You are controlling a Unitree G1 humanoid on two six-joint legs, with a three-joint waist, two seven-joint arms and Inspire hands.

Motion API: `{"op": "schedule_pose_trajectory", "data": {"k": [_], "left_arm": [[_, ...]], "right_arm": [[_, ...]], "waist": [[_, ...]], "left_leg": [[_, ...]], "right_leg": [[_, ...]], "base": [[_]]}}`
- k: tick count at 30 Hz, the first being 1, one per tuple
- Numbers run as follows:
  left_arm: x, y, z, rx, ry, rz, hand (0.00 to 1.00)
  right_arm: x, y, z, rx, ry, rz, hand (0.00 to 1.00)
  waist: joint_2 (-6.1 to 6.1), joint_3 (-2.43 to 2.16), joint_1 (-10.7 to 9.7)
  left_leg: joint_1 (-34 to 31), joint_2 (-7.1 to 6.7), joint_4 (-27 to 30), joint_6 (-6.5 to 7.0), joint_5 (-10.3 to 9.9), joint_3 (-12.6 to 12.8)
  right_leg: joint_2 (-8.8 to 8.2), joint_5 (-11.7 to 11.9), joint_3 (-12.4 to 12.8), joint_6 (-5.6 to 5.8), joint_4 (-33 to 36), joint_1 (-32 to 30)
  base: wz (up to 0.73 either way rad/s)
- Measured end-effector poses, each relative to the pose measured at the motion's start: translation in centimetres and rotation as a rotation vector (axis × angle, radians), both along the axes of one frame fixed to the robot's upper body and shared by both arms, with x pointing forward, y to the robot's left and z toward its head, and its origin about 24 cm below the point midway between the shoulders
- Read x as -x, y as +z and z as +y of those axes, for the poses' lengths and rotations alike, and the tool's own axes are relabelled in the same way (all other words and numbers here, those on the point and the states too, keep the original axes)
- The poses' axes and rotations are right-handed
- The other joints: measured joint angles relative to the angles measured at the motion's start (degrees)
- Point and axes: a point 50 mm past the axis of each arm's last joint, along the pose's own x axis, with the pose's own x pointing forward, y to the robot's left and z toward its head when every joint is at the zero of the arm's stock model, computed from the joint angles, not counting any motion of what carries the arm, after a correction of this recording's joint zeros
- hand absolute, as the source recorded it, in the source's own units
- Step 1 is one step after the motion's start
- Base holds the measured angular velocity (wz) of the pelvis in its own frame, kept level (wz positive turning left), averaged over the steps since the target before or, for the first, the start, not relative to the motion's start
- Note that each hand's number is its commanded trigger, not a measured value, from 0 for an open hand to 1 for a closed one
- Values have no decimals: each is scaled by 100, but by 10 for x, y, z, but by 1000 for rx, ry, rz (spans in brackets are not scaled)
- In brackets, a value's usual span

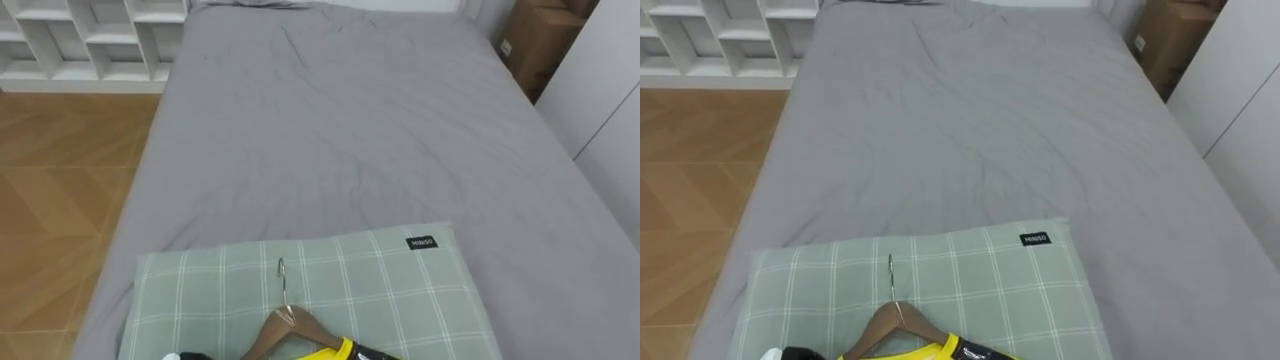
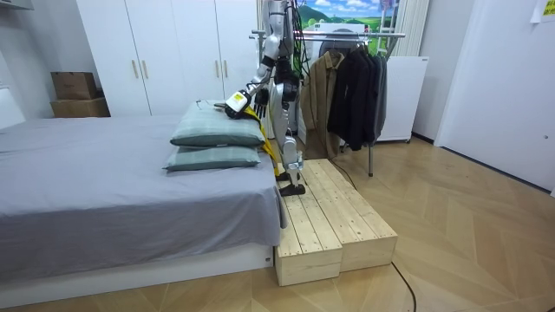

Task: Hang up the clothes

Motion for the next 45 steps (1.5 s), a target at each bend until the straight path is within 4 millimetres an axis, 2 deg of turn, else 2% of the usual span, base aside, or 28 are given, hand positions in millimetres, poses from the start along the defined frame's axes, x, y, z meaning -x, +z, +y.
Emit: {"op": "schedule_pose_trajectory", "data": {"k": [4, 10, 17, 20, 22, 25, 32, 40, 45], "left_arm": [[-5, 6, -1, 9, -4, -47, 100], [-20, 22, -6, 14, -30, -144, 100], [-19, 30, -5, 20, -27, -196, 100], [-24, 40, -2, 12, -31, -245, 100], [-27, 45, 0, 4, -29, -274, 100], [-28, 47, 0, 1, -22, -293, 100], [-35, 58, -4, -3, -46, -346, 100], [-43, 82, -5, -13, -59, -474, 100], [-44, 84, -6, -12, -59, -486, 100]], "right_arm": [[1, 0, -4, 12, -4, -2, 0], [8, -1, -7, 24, -19, 12, 0], [25, -5, -11, 31, -70, 50, 0], [31, -6, -12, 34, -75, 64, 0], [38, -7, -13, 42, -81, 81, 0], [47, -9, -14, 42, -88, 102, 0], [48, -9, -14, 33, -86, 105, 0], [49, -9, -16, 35, -105, 102, 0], [52, -9, -17, 35, -116, 105, 0]], "waist": [[132, -6, -93], [200, -32, -101], [205, -39, -109], [206, -43, -116], [215, -62, -124], [216, -66, -129], [212, -74, -141], [249, -96, -172], [285, -98, -176]], "left_leg": [[25, -12, 21, 0, 0, -26], [140, -10, 21, -1, 1, -68], [309, -14, 13, -1, 1, -84], [308, -18, 29, -1, 1, -84], [337, -17, 57, -1, 2, -86], [449, -17, 52, -2, 1, -86], [524, -27, 63, -1, 1, -105], [626, -26, 28, -5, 2, -120], [723, -25, -23, -5, 2, -118]], "right_leg": [[-5, 0, -13, 1, 5, 42], [-4, 0, -56, 1, 8, 163], [-9, -1, -67, 2, 5, 332], [-13, -1, -77, 2, 5, 342], [-12, -1, -85, 1, 5, 379], [-12, -1, -83, 2, 3, 489], [-11, -1, -73, 2, -1, 584], [-1, 7, -63, 4, -72, 706], [3, 9, -33, 5, -89, 779]], "base": [[3], [3], [1], [0], [0], [0], [1], [0], [0]]}}
